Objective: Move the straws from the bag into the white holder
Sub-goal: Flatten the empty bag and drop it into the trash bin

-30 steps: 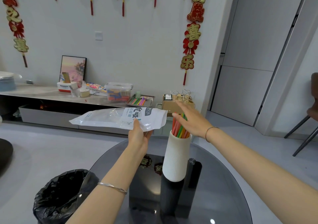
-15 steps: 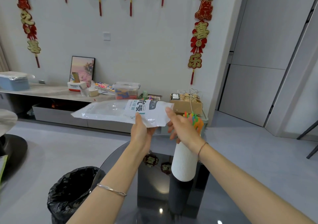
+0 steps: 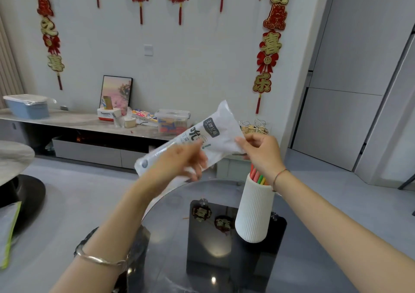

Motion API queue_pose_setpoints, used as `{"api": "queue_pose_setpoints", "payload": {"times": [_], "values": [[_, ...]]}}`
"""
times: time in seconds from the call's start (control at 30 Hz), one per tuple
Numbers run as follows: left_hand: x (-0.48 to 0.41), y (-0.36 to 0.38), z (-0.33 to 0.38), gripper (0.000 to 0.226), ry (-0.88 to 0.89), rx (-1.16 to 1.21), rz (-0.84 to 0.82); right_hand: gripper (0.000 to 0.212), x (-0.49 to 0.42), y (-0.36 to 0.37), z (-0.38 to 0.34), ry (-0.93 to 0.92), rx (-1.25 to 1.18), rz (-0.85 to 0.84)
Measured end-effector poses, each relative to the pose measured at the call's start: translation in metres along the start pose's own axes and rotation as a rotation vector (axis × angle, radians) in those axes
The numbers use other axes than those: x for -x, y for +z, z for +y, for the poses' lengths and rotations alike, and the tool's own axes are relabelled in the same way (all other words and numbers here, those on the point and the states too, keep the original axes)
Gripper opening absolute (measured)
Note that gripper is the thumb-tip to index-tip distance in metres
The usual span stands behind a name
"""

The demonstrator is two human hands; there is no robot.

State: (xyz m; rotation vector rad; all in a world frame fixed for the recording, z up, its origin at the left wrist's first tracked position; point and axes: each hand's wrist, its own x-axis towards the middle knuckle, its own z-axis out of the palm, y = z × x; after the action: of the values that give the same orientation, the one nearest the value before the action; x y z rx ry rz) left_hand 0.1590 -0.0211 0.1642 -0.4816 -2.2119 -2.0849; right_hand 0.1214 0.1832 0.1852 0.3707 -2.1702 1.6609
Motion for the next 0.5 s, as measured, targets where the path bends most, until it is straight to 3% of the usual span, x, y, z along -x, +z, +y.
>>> {"api": "queue_pose_setpoints", "payload": {"times": [0.07, 0.1, 0.13, 0.2, 0.33, 0.5], "values": [[-0.008, -0.010, 0.022, 0.023, 0.313, 0.021, 0.334, 0.013, -0.004, -0.002, -0.011, -0.058, -0.041, -0.027], [-0.013, -0.014, 0.030, 0.013, 0.386, -0.039, 0.408, 0.012, -0.006, -0.002, -0.017, -0.078, -0.066, -0.034], [-0.016, -0.015, 0.034, 0.024, 0.401, -0.146, 0.432, 0.011, -0.007, -0.001, -0.023, -0.087, -0.097, -0.031], [-0.022, -0.012, 0.036, 0.050, 0.272, -0.291, 0.379, 0.008, -0.009, 0.001, -0.032, -0.078, -0.190, -0.013], [-0.020, 0.008, 0.027, 0.019, 0.138, -0.148, 0.124, 0.010, -0.006, 0.010, -0.036, 0.047, -0.476, 0.010], [-0.014, 0.022, 0.005, 0.013, 0.122, 0.026, 0.181, 0.016, -0.003, 0.013, -0.025, 0.152, -0.539, 0.069]]}}
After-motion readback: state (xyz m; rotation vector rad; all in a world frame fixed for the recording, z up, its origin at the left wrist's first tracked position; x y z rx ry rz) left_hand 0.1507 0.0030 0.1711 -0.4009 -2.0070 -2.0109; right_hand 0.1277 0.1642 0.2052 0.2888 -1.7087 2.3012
